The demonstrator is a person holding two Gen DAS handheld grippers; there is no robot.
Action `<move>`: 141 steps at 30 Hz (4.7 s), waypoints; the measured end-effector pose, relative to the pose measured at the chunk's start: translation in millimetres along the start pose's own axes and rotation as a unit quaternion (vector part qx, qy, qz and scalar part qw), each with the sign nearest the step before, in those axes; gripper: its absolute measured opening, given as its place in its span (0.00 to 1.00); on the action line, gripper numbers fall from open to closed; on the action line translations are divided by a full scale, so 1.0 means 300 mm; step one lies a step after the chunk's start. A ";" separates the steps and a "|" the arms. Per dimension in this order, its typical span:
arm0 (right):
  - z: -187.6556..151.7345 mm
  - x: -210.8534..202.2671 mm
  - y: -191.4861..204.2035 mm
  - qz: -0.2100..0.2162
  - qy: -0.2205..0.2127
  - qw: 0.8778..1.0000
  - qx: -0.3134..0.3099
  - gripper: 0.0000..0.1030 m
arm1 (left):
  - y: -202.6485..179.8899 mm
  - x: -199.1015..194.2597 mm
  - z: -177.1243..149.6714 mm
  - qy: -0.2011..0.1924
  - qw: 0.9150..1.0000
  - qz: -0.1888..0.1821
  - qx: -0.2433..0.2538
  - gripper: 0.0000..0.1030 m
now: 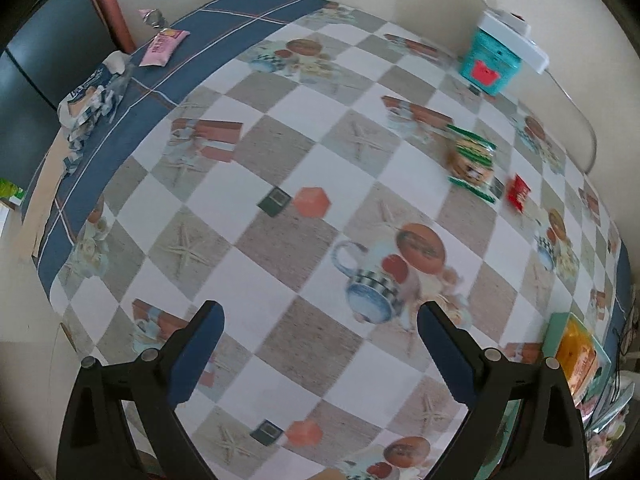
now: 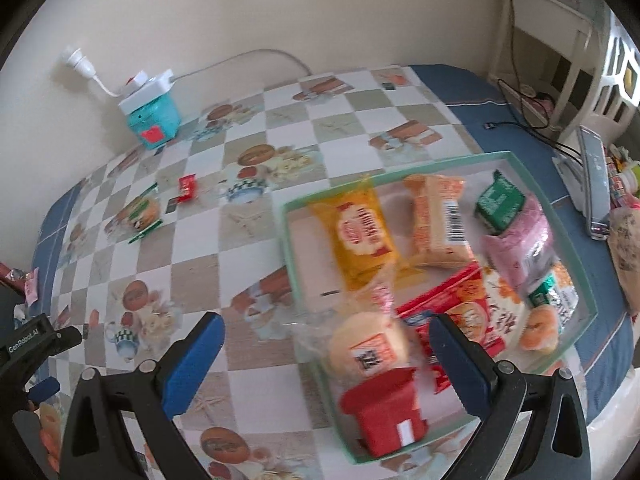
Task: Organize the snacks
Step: 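Move both tools back toward the green biscuit pack and red candy, then grasp the green-printed biscuit pack with left tool while right tool grasps red candy, then carry biscuit pack and candy over the tray and open both tools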
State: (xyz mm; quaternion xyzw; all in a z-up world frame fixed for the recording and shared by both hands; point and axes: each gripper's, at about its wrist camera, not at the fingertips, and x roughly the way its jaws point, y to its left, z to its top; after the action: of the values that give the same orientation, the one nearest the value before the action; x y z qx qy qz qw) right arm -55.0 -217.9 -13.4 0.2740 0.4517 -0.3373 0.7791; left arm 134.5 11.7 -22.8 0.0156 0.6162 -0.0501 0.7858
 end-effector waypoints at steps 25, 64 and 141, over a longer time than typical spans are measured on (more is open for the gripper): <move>0.043 0.128 0.233 -0.004 0.019 0.997 -0.073 1.00 | 0.134 0.102 0.163 0.023 0.999 -0.028 -0.040 0.95; 0.394 0.558 0.561 0.072 0.021 0.987 -0.144 0.36 | -0.359 0.282 0.480 -0.010 0.982 -0.150 0.116 0.94; 0.004 -0.089 -0.494 -0.013 -0.038 0.990 0.138 0.18 | -0.594 -0.275 -0.454 -0.042 0.957 -0.178 0.227 0.50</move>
State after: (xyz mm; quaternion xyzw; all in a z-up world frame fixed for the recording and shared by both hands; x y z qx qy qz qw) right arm -178.7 -303.7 -7.2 0.3603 0.3745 -0.4162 0.7461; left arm -34.0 -148.9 31.0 0.0814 0.5477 -0.3282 0.7653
